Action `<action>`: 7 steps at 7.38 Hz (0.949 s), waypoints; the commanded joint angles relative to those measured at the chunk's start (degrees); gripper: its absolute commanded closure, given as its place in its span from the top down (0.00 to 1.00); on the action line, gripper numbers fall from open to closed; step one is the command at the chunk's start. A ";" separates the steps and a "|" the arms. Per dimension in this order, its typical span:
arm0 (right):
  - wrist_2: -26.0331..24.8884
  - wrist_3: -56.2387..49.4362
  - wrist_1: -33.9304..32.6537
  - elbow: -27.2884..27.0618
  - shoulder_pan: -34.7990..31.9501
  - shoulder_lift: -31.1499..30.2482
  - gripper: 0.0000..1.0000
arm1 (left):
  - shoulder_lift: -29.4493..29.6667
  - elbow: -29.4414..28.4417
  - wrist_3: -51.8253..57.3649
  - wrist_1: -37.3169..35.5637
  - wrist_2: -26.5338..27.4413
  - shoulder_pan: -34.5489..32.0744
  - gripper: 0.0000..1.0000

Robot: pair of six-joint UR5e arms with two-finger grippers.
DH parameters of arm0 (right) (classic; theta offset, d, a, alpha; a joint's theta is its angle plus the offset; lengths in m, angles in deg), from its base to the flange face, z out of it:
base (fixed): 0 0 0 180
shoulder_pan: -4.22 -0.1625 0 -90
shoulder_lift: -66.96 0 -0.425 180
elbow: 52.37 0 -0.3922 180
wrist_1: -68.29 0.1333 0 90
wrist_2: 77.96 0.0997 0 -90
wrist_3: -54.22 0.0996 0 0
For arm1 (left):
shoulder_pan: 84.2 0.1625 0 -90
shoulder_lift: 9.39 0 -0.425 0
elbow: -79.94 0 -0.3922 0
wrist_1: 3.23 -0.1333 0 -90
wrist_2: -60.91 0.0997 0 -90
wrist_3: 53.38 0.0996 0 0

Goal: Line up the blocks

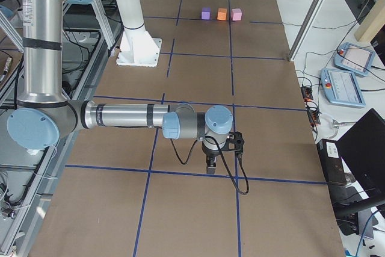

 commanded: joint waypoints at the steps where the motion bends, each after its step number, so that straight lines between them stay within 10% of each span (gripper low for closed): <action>1: -0.07 0.00 0.00 0.00 -0.04 0.00 1.00 | -3.57 -6.84 14.17 1.06 -2.41 -5.05 1.00; 7: 0.02 0.00 0.00 0.00 -0.04 0.00 1.00 | -7.97 -11.61 0.86 8.02 -4.37 -7.27 1.00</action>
